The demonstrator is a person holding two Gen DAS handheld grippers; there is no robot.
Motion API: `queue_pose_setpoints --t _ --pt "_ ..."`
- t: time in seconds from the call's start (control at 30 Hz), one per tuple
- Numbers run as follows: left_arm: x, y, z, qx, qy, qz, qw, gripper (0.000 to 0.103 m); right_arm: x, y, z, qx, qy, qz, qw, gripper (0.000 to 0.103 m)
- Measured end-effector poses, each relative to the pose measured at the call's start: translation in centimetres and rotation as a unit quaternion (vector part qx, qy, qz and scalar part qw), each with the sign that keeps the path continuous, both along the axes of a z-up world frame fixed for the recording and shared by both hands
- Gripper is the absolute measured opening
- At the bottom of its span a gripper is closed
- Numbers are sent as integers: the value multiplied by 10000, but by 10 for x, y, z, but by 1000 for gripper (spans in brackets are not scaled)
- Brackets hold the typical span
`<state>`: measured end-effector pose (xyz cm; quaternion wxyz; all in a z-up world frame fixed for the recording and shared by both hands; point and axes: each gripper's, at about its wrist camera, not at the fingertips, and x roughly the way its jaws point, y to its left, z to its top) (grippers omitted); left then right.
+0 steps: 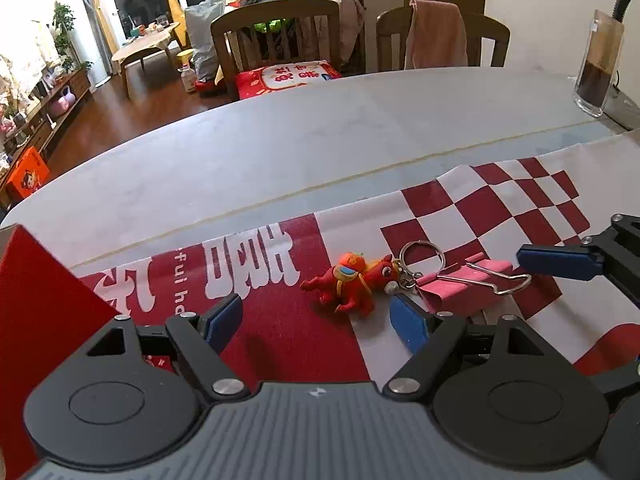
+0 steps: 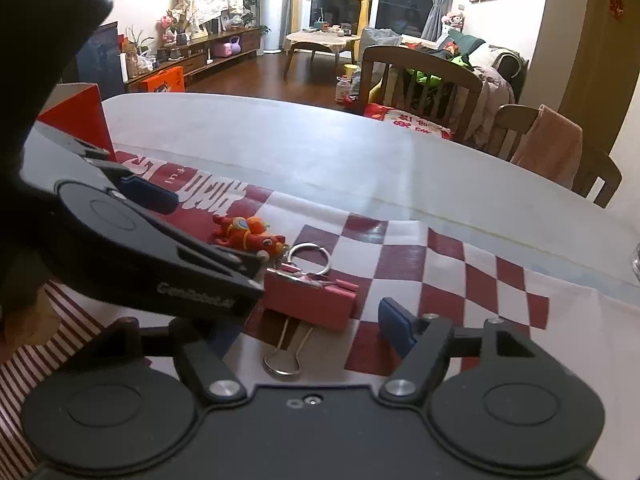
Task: Organize rigid objects
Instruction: 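Grasp orange figurine keychain with left tool while right tool grasps pink binder clip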
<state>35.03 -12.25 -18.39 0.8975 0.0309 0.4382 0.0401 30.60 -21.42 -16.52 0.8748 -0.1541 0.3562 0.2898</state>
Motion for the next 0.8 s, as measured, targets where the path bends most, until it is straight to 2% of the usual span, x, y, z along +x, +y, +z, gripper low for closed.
queue_pose_setpoints --t 0.2,0.3,0.37,0.53,0.8 --pt "4 -2 -1 -38 -116 -142 9998 80 2 1 -2 94 -68 -84 9999 69" --pt "4 -3 -2 -107 -149 -136 9997 80 3 -1 -1 198 -47 -137 9997 64" --pt "3 0 -2 -268 -173 -130 9994 68 4 -3 -1 270 -29 -173 9995 59" --pt "1 -4 -1 -349 -225 -264 9988 56 0 -6 -2 347 -50 -164 9993 52" --pt "-2 -2 2 -434 -253 -199 9985 53 0 -15 1 455 -2 -187 9988 52"
